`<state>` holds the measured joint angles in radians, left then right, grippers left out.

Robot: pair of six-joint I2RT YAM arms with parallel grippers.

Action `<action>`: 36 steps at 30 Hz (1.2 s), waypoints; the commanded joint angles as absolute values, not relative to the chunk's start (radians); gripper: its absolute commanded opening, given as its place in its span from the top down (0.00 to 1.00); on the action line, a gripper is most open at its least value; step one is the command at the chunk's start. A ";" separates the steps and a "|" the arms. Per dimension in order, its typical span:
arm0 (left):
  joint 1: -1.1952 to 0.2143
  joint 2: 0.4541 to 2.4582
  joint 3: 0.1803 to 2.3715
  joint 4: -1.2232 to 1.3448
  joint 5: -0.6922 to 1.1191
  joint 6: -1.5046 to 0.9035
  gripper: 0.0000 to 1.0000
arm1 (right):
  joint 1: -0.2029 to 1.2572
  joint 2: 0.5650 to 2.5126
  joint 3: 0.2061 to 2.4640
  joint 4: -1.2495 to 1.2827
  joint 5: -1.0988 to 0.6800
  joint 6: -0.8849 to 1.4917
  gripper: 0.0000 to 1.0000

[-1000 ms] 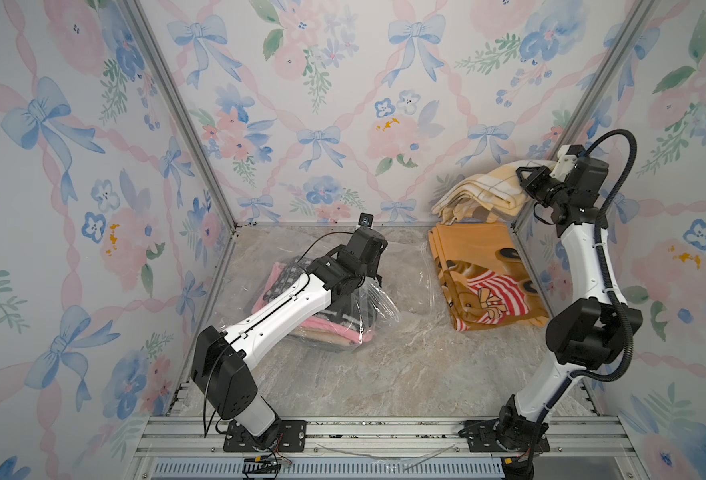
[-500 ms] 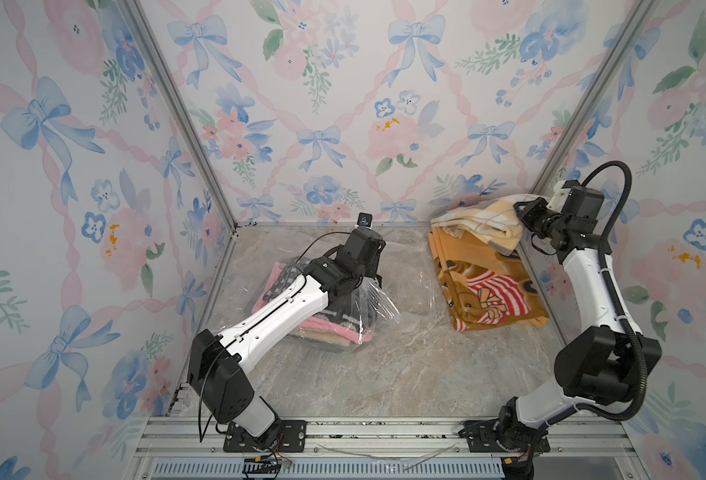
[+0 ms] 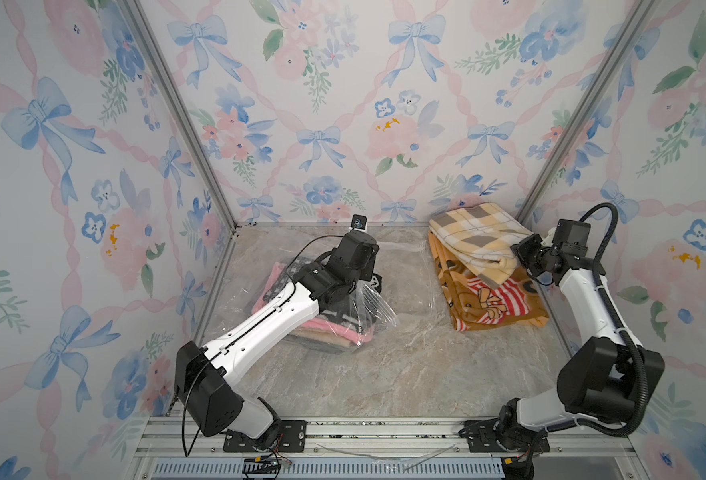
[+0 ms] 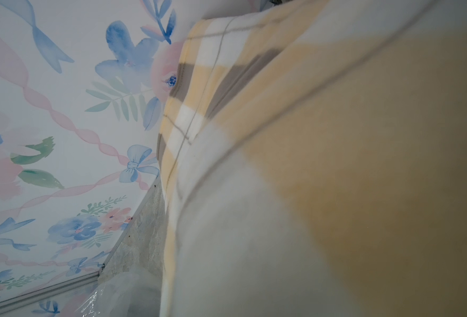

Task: Take the blanket out of the vacuum bag
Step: Place the blanket at the corner of the board.

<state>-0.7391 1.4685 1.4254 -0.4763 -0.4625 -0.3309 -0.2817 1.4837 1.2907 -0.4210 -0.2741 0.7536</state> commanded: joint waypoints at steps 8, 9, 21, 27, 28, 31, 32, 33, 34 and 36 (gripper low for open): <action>-0.742 1.408 1.366 -0.462 -0.444 -0.347 1.00 | -0.286 1.312 1.139 -0.474 -0.193 0.779 0.97; -0.742 1.404 1.360 -0.458 -0.442 -0.347 1.00 | -0.286 1.305 1.124 -0.473 -0.190 0.779 0.97; -0.742 1.376 1.332 -0.455 -0.437 -0.342 1.00 | -0.277 1.293 0.983 -0.465 -0.192 0.774 0.93; -0.740 1.364 1.309 -0.444 -0.437 -0.346 1.00 | -0.264 1.284 0.929 -0.458 -0.194 0.770 0.90; -0.739 1.363 1.306 -0.441 -0.437 -0.347 1.00 | -0.264 1.280 0.919 -0.458 -0.190 0.769 0.90; -0.740 1.358 1.296 -0.442 -0.439 -0.348 1.00 | -0.261 1.270 0.889 -0.454 -0.178 0.765 0.89; -0.739 1.355 1.293 -0.440 -0.439 -0.348 1.00 | -0.262 1.269 0.880 -0.455 -0.176 0.764 0.89; -0.738 1.352 1.290 -0.439 -0.439 -0.348 1.00 | -0.261 1.269 0.872 -0.453 -0.173 0.761 0.88; -0.737 1.351 1.288 -0.438 -0.439 -0.348 1.00 | -0.261 1.269 0.862 -0.450 -0.172 0.758 0.88; -0.736 1.348 1.285 -0.439 -0.439 -0.348 1.00 | -0.259 1.272 0.848 -0.445 -0.162 0.753 0.86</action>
